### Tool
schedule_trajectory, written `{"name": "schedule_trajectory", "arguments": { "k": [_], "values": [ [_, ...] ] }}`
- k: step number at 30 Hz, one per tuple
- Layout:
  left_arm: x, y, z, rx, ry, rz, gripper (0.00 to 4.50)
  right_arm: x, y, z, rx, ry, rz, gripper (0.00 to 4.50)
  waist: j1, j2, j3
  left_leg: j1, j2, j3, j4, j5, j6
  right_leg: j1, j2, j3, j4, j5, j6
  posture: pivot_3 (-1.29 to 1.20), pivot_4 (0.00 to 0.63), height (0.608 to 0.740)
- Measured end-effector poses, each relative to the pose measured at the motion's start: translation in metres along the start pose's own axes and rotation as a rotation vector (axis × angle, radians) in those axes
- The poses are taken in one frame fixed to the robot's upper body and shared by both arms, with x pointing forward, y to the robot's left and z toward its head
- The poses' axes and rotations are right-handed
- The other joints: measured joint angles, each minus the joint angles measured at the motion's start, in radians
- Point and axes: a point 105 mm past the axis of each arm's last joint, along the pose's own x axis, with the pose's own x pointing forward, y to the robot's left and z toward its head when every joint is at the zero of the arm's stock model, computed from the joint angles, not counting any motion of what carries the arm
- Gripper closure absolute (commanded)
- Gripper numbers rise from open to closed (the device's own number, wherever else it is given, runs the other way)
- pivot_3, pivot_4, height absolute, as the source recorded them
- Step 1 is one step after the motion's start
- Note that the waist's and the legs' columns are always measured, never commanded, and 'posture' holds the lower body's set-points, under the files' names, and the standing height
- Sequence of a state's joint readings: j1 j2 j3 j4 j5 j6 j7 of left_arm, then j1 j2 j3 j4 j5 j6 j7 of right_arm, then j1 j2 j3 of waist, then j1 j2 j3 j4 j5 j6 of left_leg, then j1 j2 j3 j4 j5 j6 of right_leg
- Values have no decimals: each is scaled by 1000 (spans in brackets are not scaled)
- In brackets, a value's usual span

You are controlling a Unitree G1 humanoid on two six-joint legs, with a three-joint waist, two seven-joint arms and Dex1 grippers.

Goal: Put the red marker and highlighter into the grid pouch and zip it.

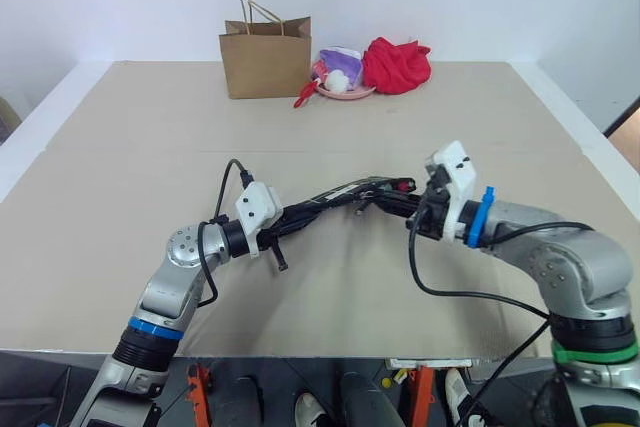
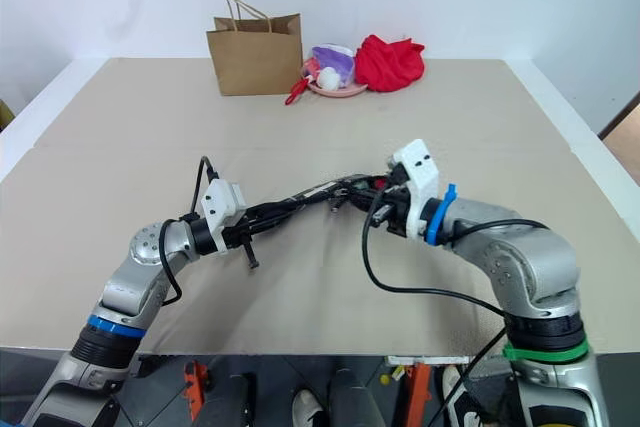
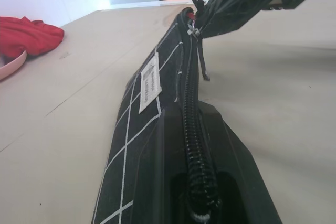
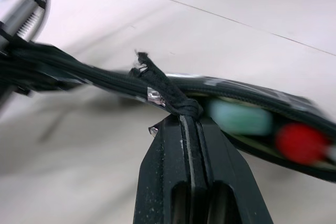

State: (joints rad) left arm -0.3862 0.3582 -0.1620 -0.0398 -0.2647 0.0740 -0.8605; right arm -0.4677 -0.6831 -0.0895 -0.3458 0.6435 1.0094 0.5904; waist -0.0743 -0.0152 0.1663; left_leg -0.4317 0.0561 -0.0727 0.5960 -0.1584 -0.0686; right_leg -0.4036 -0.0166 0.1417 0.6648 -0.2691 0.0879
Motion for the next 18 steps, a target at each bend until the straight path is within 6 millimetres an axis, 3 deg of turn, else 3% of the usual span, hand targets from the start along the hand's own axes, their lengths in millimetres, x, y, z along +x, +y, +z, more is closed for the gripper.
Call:
{"name": "schedule_trajectory", "arguments": {
  "k": [9,11,18],
  "values": [
    [3,-5,-1,-1,3,-20,4500,-15,-23,-13,20,19,-90,4455,1,0,0,0,0,0,0,0,0,0,0,0,0,0,0,0,150,740],
    [2,-4,-1,1,5,-20,4500,-23,-36,-15,32,18,-166,4455,1,0,0,0,0,0,0,0,0,0,0,0,0,0,0,0,150,740],
    [4,-7,0,3,0,-29,4500,-26,-41,-11,29,-16,-213,4455,-1,0,0,0,0,0,0,0,0,0,0,0,0,0,0,0,150,740]
  ]
}}
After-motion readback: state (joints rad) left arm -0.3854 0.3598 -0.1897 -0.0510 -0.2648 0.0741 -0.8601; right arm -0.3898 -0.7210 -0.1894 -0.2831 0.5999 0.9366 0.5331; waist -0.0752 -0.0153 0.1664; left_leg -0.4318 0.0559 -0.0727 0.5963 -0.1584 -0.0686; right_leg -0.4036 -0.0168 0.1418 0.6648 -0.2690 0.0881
